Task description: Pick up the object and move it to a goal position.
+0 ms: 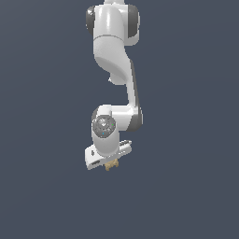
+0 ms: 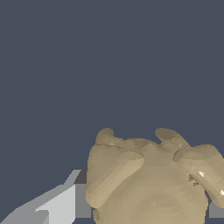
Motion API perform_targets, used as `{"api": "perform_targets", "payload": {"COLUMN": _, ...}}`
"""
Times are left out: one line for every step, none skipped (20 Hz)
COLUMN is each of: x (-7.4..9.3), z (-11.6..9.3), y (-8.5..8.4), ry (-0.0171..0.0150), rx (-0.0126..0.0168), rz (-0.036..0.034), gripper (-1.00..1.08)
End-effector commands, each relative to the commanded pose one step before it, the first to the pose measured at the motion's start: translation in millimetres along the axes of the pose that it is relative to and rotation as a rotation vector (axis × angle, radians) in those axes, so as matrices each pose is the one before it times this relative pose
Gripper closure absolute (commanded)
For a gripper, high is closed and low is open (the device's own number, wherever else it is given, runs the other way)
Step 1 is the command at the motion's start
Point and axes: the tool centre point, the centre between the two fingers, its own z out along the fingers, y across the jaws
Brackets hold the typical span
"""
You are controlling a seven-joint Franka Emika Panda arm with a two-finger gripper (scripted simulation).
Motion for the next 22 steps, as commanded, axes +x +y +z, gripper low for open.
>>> {"api": "perform_targets", "payload": {"x": 0.17, "z": -0.27, "y": -0.06, "ry": 0.00027, "rx": -0.00016, "rz": -0.00003, "gripper": 1.08}}
{"api": "perform_targets", "payload": {"x": -0.12, "z": -0.47, "y": -0.36, "ry": 0.0, "rx": 0.0, "rz": 0.0, "gripper": 1.08}}
{"api": "perform_targets", "payload": {"x": -0.21, "z": -0.78, "y": -0.61, "ry": 0.0, "rx": 0.0, "rz": 0.0, "gripper": 1.08}}
{"api": "perform_targets", "payload": {"x": -0.29, "z": -1.1, "y": -0.86, "ry": 0.0, "rx": 0.0, "rz": 0.0, "gripper": 1.08}}
{"api": "perform_targets", "payload": {"x": -0.38, "z": -1.42, "y": -1.11, "ry": 0.0, "rx": 0.0, "rz": 0.0, "gripper": 1.08}}
{"api": "perform_targets", "payload": {"x": -0.46, "z": -1.75, "y": -1.37, "ry": 0.0, "rx": 0.0, "rz": 0.0, "gripper": 1.08}}
{"api": "perform_targets", "payload": {"x": -0.55, "z": -2.09, "y": -1.63, "ry": 0.0, "rx": 0.0, "rz": 0.0, "gripper": 1.08}}
{"api": "perform_targets", "payload": {"x": -0.65, "z": -2.44, "y": -1.91, "ry": 0.0, "rx": 0.0, "rz": 0.0, "gripper": 1.08}}
{"api": "perform_targets", "payload": {"x": -0.74, "z": -2.81, "y": -2.19, "ry": 0.0, "rx": 0.0, "rz": 0.0, "gripper": 1.08}}
{"api": "perform_targets", "payload": {"x": -0.84, "z": -3.18, "y": -2.49, "ry": 0.0, "rx": 0.0, "rz": 0.0, "gripper": 1.08}}
{"api": "perform_targets", "payload": {"x": -0.94, "z": -3.57, "y": -2.79, "ry": 0.0, "rx": 0.0, "rz": 0.0, "gripper": 1.08}}
{"api": "perform_targets", "payload": {"x": -1.04, "z": -3.96, "y": -3.09, "ry": 0.0, "rx": 0.0, "rz": 0.0, "gripper": 1.08}}
{"api": "perform_targets", "payload": {"x": -1.15, "z": -4.37, "y": -3.41, "ry": 0.0, "rx": 0.0, "rz": 0.0, "gripper": 1.08}}
{"api": "perform_targets", "payload": {"x": -1.25, "z": -4.78, "y": -3.73, "ry": 0.0, "rx": 0.0, "rz": 0.0, "gripper": 1.08}}
{"api": "perform_targets", "payload": {"x": -1.36, "z": -5.21, "y": -4.06, "ry": 0.0, "rx": 0.0, "rz": 0.0, "gripper": 1.08}}
{"api": "perform_targets", "payload": {"x": -1.42, "z": -5.92, "y": -4.59, "ry": 0.00013, "rx": -0.00064, "rz": -0.00024, "gripper": 1.08}}
{"api": "perform_targets", "payload": {"x": -1.59, "z": -6.1, "y": -4.74, "ry": 0.0, "rx": 0.0, "rz": 0.0, "gripper": 1.08}}
{"api": "perform_targets", "payload": {"x": -1.71, "z": -6.56, "y": -5.1, "ry": 0.0, "rx": 0.0, "rz": 0.0, "gripper": 1.08}}
{"api": "perform_targets", "payload": {"x": -1.83, "z": -7.04, "y": -5.47, "ry": 0.0, "rx": 0.0, "rz": 0.0, "gripper": 1.08}}
{"api": "perform_targets", "payload": {"x": -1.95, "z": -7.53, "y": -5.84, "ry": 0.0, "rx": 0.0, "rz": 0.0, "gripper": 1.08}}
{"api": "perform_targets", "payload": {"x": -1.96, "z": -7.87, "y": -6.3, "ry": -0.00034, "rx": -0.00058, "rz": -0.00017, "gripper": 1.08}}
{"api": "perform_targets", "payload": {"x": -2.08, "z": -8.07, "y": -6.24, "ry": 0.0, "rx": 0.0, "rz": 0.0, "gripper": 1.08}}
